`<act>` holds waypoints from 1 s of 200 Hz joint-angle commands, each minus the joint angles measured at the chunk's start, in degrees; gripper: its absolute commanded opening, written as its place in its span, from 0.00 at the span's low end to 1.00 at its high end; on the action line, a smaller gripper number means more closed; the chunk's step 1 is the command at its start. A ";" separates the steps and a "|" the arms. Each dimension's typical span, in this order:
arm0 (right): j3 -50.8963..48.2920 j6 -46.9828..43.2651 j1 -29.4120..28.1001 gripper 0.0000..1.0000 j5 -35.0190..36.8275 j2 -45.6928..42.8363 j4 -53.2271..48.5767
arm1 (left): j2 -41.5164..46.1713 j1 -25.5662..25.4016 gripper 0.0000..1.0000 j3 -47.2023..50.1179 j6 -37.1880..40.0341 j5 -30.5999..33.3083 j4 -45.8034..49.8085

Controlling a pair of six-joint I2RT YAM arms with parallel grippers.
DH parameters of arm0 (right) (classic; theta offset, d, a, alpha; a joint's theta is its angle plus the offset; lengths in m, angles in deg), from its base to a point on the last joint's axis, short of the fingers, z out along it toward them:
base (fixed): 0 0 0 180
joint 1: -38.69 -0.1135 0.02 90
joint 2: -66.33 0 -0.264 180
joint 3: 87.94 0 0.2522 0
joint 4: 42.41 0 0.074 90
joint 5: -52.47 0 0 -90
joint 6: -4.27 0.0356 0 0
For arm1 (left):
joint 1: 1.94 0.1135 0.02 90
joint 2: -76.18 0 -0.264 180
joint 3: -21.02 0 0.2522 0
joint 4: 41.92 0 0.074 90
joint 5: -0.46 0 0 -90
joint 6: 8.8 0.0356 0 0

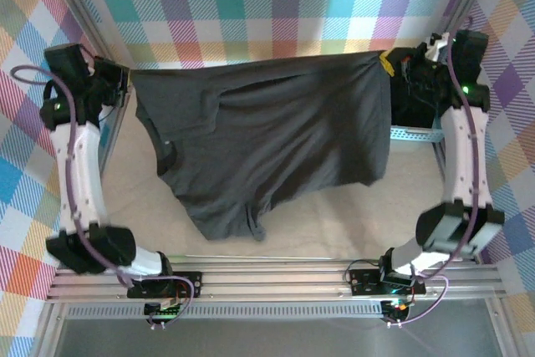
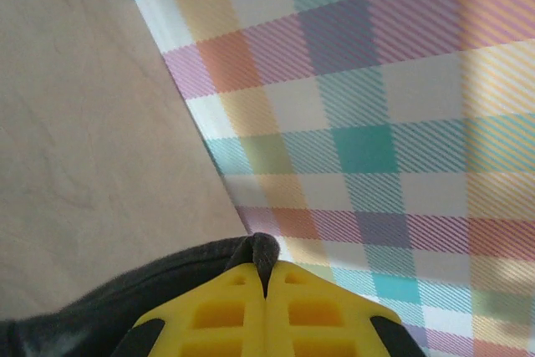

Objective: Fold and stack the t-shirts

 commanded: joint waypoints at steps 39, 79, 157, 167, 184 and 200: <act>26.38 0.51 0.65 0.00 -0.62 10.04 -1.18 | -7.50 0.91 0.00 -23.93 -3.31 -3.62 -4.13; 19.00 -4.14 0.73 0.00 2.53 3.49 -9.04 | 0.58 0.76 0.00 -19.65 -1.52 -4.55 6.72; -39.83 -19.68 0.49 0.47 16.59 -8.95 -6.06 | 9.86 0.34 0.56 41.98 11.88 -6.84 1.64; -42.76 -21.23 -0.56 0.48 18.25 -9.19 -5.47 | 9.79 -0.11 0.58 43.78 14.39 -4.68 1.81; -46.09 -22.30 -4.55 0.48 21.35 -11.88 -5.22 | 13.30 -1.13 0.61 47.08 15.71 -0.59 2.18; -46.77 -22.87 -9.70 0.48 25.62 -13.70 -6.76 | 16.03 -3.45 0.61 49.85 15.38 1.00 2.50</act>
